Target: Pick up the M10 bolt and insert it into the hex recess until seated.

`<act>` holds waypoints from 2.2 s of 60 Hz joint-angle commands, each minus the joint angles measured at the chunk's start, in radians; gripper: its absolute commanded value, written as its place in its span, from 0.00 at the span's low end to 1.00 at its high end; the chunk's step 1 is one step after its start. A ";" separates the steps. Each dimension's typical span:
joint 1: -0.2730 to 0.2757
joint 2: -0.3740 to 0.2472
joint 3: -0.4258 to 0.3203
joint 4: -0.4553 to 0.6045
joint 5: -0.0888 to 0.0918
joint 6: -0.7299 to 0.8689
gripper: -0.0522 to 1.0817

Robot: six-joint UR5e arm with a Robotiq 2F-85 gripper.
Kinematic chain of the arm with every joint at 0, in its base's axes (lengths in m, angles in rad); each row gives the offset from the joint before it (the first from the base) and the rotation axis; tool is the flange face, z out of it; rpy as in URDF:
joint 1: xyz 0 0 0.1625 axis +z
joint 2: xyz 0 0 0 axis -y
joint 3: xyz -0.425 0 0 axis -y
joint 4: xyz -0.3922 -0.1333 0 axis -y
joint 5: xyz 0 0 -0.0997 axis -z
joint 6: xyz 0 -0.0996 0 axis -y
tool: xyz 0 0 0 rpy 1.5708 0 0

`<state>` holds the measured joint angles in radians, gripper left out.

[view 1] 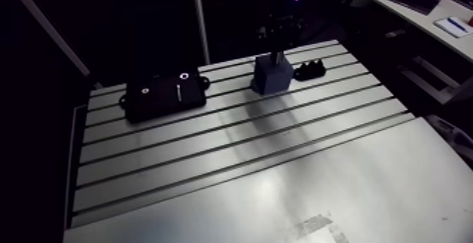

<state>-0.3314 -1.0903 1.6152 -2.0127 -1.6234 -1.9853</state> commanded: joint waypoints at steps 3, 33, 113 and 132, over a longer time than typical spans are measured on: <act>0.001 0.001 0.000 -0.001 0.000 -0.001 0.95; 0.002 0.002 0.000 -0.002 -0.002 -0.007 0.95; 0.003 0.002 0.007 -0.005 -0.002 -0.022 0.95; 0.003 0.009 0.005 -0.005 -0.003 -0.022 0.95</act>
<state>-0.3284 -1.0865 1.6210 -2.0180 -1.6264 -2.0071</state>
